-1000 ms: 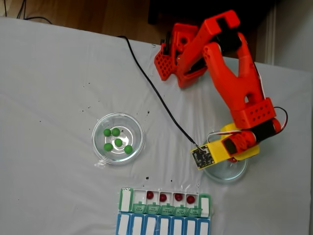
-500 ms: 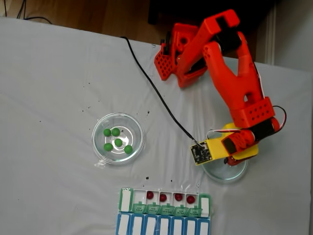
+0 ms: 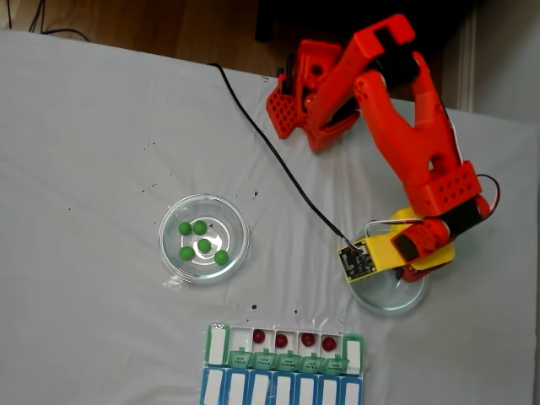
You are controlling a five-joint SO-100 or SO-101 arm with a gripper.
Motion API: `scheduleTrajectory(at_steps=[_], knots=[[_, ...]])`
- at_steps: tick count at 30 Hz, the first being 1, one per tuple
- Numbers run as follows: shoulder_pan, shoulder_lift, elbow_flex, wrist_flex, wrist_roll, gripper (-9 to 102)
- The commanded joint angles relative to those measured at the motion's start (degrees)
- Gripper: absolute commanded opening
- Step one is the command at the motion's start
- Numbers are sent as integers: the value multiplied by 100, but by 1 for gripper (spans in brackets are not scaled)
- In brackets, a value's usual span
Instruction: Sort medicines into box.
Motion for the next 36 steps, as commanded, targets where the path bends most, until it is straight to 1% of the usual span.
scheduleTrajectory(at_steps=[1,25,36], knots=[[-44,369,-97,-70,44,25],[18,-281,-97,-343,264,26],[18,-308,-62,-378,387,26]])
